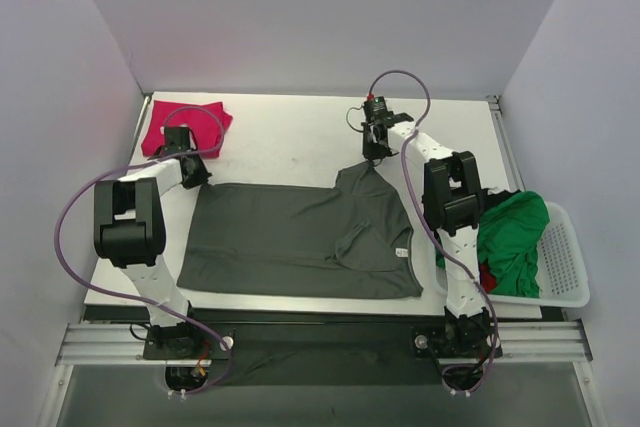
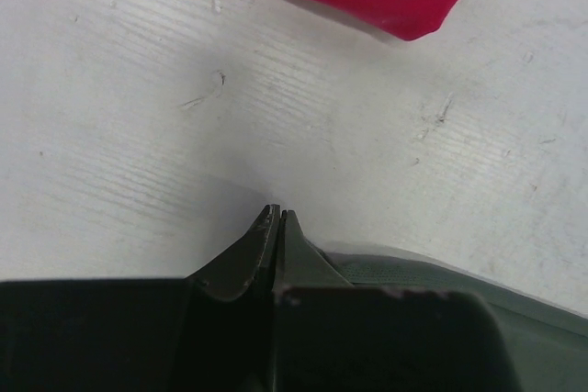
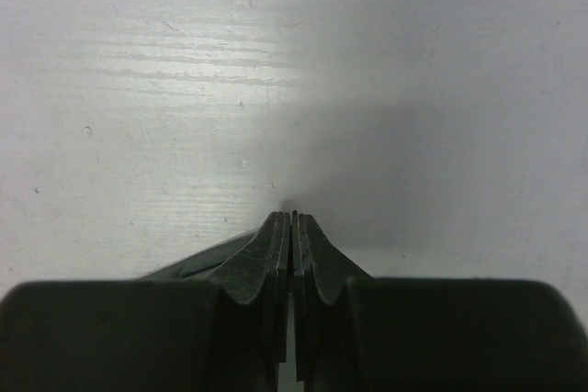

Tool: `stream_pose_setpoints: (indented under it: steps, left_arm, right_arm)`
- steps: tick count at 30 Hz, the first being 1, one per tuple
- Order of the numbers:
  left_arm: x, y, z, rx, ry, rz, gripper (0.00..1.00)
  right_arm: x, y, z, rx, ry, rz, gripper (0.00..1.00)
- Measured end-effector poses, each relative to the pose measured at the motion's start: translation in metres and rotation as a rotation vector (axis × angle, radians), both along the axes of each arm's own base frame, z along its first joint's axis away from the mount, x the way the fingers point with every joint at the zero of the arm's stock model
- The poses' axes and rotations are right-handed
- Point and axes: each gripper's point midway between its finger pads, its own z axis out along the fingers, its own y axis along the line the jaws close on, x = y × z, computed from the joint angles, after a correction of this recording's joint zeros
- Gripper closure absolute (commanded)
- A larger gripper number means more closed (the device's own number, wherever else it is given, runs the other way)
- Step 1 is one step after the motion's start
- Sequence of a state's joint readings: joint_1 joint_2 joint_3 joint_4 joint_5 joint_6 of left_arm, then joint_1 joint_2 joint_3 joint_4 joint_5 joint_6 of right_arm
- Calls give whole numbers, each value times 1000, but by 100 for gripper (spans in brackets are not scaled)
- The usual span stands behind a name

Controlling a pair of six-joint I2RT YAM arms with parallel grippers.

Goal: Fold and stack the t-shirts
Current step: Grap the side of the flattened tshirt furthest away from the robot with both arms, then fold the other side of the tshirt into a rectangle

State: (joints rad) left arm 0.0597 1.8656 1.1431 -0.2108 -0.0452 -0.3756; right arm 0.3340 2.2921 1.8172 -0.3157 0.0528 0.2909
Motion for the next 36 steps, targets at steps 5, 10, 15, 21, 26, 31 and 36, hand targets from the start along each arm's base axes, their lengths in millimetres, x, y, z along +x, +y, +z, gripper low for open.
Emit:
stream_pose_setpoints:
  steps: [5,10,15,21,26,31,36]
  left_arm:
    - [11,-7,10,-24,-36,-27,100]
    - [31,-13,21,-49,-78,-53,100]
    - [52,-17,32,-65,-121,-76,100]
    - [70,-20,50,-69,-189,-107,100]
    - [66,-22,49,-76,-200,-113,100]
    - [42,-21,44,-67,-176,-98,100]
    - [23,-16,48,-44,-176,-74,100]
  right_arm:
    - [0,-6,3,-21,-2,-15,100]
    - [11,-10,20,-20,-34,-31,100]
    - [35,-12,56,-11,-119,-48,100]
    - [39,-18,66,-14,-139,-63,100]
    - [5,-28,65,-27,-90,-65,100]
    - [-43,-29,86,-15,-93,-55,100]
    - [-80,-13,115,15,-154,-19,100]
